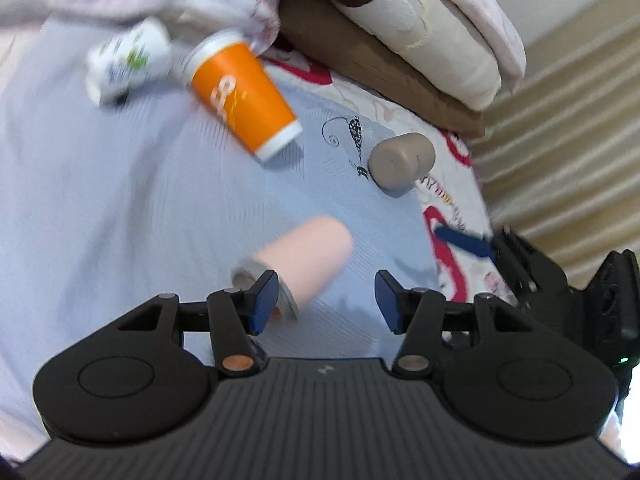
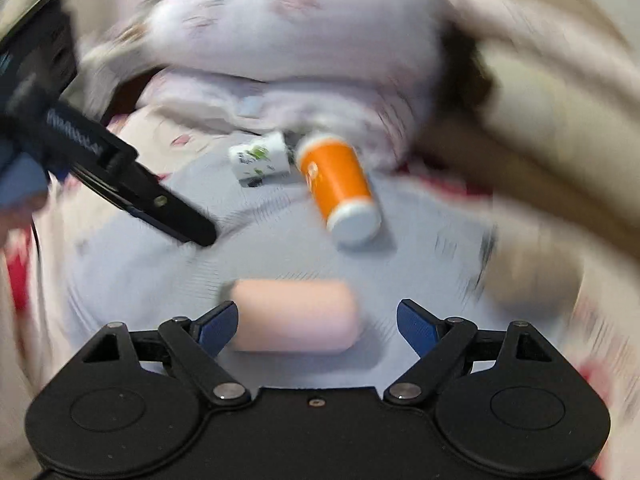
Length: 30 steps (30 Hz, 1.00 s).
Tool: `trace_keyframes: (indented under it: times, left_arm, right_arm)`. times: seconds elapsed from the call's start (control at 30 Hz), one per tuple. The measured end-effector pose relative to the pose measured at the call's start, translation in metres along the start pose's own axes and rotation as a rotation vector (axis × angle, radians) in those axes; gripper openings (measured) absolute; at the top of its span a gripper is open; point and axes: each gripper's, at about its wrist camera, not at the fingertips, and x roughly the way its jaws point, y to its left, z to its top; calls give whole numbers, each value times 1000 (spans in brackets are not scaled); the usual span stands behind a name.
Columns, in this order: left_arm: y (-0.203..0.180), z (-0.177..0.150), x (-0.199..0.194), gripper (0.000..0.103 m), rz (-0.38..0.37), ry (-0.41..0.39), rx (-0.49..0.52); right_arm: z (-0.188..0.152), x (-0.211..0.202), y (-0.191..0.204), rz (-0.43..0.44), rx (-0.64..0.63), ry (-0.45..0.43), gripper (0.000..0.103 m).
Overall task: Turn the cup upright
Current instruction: 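Close the right tool on the pink cup's body and lift it, then rotate the held pink cup with the right tool, grey rim turning upward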
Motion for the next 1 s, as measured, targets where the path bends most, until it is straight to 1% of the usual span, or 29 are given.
trace_keyframes:
  times: [0.03,0.1,0.13,0.2,0.27,0.37,0.4,0.43,0.47,0.53,0.63,0.7,0.83,0.93,1.0]
  left_arm:
    - [4,-8,2,52,-6,1,-44]
    - [11,-22,5,52,-37,-10,-119]
    - [13,-28,8,52,-50,-16,-157]
    - [17,-38,18,52,-72,3,-213]
    - [18,-46,29,52,-80,30,-241]
    - [19,-55,45,52,-79,21,-276]
    - [22,-58,50,52,-91,17,-296]
    - [25,-61,55,52,-105,9,-325]
    - [28,-63,58,52,-112,0,-350]
    - [34,-72,65,51,-103,-62,-410]
    - [39,-79,72,51,-106,-99,-450]
    - [41,-80,74,51,-102,-124,-464]
    - [41,-75,70,51,-110,-174,-445]
    - [39,-72,71,51,-109,-178,-431]
    - [41,-70,75,51,-110,-178,-435]
  right_arm:
    - [1,0,-1,10,-59,-16,90]
    - [6,7,-2,61,-169,6,89]
    - [7,11,1,81,-244,25,89]
    - [7,19,11,87,-432,50,89]
    - [8,27,21,86,-596,77,89]
    - [13,38,29,107,-787,129,88]
    - [13,44,31,97,-855,152,84]
    - [12,50,37,87,-908,166,82]
    - [12,55,39,97,-947,182,81]
    - [12,62,45,140,-992,228,81]
    - [10,69,49,185,-1077,261,81]
    - [12,74,50,218,-1112,284,81]
    - [18,88,49,292,-1145,309,82]
    - [20,104,48,329,-1163,345,81]
    - [21,110,49,350,-1142,349,84]
